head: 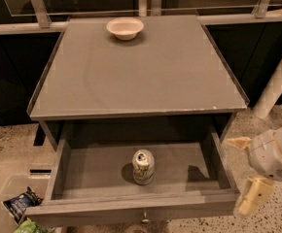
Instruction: Pick 7up can from top drawer and place on counter
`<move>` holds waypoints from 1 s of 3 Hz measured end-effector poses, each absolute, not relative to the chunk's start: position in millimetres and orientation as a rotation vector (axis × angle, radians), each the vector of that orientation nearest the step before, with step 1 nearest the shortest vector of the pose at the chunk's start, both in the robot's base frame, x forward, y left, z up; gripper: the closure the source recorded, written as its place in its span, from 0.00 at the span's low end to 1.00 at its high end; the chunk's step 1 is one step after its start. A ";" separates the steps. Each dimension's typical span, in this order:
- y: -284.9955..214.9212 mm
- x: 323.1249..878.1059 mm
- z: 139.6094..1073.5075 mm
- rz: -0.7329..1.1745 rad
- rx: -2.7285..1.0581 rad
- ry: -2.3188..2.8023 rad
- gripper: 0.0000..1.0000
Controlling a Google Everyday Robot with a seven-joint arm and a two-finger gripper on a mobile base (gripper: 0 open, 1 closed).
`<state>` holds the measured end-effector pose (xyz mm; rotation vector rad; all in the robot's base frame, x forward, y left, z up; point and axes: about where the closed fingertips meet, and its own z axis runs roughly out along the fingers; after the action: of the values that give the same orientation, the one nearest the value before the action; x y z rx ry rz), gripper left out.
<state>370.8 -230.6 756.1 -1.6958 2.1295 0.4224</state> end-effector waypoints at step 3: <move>-195.7 402.7 728.1 0.287 -1.764 2.048 0.00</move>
Offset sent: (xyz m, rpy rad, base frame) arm 0.0174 0.0306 -0.0258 -0.0400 -0.0485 0.0596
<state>402.7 -195.7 728.1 -1.7643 2.0482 0.2871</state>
